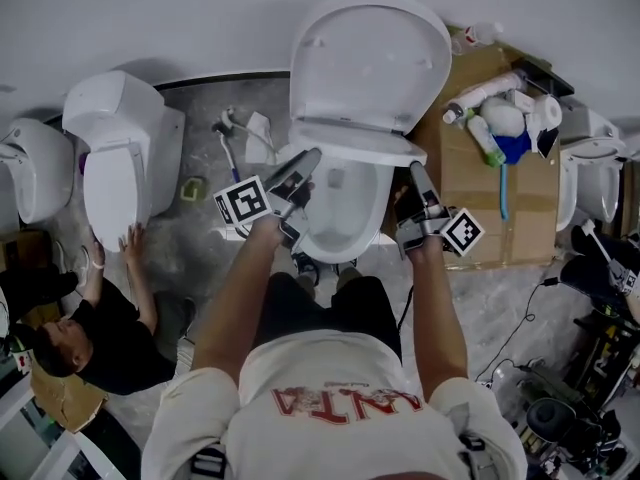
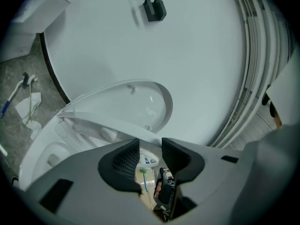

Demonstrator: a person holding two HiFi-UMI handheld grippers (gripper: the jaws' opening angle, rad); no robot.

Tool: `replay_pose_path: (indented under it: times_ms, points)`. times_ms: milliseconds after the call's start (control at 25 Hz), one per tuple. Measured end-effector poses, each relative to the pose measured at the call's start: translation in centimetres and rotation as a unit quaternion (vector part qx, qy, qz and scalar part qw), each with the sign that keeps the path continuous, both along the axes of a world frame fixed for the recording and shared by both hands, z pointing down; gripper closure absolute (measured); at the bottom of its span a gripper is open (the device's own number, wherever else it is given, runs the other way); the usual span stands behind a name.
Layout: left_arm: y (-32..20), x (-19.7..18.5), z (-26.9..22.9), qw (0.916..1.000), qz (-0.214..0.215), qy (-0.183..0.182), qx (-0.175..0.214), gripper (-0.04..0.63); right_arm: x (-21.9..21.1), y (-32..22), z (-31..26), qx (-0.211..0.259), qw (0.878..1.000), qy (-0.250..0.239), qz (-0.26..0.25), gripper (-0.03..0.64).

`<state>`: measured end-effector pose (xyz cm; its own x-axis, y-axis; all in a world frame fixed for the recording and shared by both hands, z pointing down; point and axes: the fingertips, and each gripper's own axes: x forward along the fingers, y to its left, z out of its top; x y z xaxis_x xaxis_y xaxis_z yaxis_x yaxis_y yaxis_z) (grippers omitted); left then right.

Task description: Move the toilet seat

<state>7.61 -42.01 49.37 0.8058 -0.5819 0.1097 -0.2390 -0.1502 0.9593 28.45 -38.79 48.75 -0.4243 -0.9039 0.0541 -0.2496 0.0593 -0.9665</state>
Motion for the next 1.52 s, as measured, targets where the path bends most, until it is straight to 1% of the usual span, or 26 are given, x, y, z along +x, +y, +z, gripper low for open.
replay_pose_path:
  times_ms: [120, 360, 640, 1000, 1200, 1360, 1520]
  points:
    - [-1.6, 0.3, -0.5, 1.0000, -0.008, -0.002, 0.005, 0.442, 0.3, -1.5, -0.3, 0.002, 1.000, -0.011, -0.002, 0.483]
    - [-5.4, 1.0, -1.3, 0.9997, -0.017, -0.010, 0.016, 0.443, 1.2, -5.3, -1.0, 0.005, 1.000, -0.014, -0.001, 0.488]
    - [-9.6, 1.9, -1.8, 0.9990, -0.019, -0.032, 0.024, 0.449, 2.2, -9.7, -1.3, -0.005, 1.000, -0.017, 0.014, 0.494]
    - [-14.4, 2.8, -1.8, 0.9979, -0.050, -0.029, 0.030, 0.462, 3.0, -14.5, -1.2, -0.021, 0.999, -0.029, 0.030, 0.499]
    - [-16.7, 3.4, -1.6, 0.9963, -0.055, -0.056, 0.036, 0.462, 3.5, -16.8, -0.9, -0.032, 0.998, -0.033, 0.036, 0.505]
    - [-17.7, 3.6, -1.7, 0.9940, -0.044, -0.088, 0.047, 0.462, 3.3, -17.7, -1.5, -0.028, 0.998, -0.040, 0.036, 0.505]
    - [-17.5, 3.7, -1.9, 0.9932, -0.044, -0.092, 0.055, 0.462, 3.2, -17.6, -1.5, -0.022, 0.998, -0.048, 0.029, 0.505]
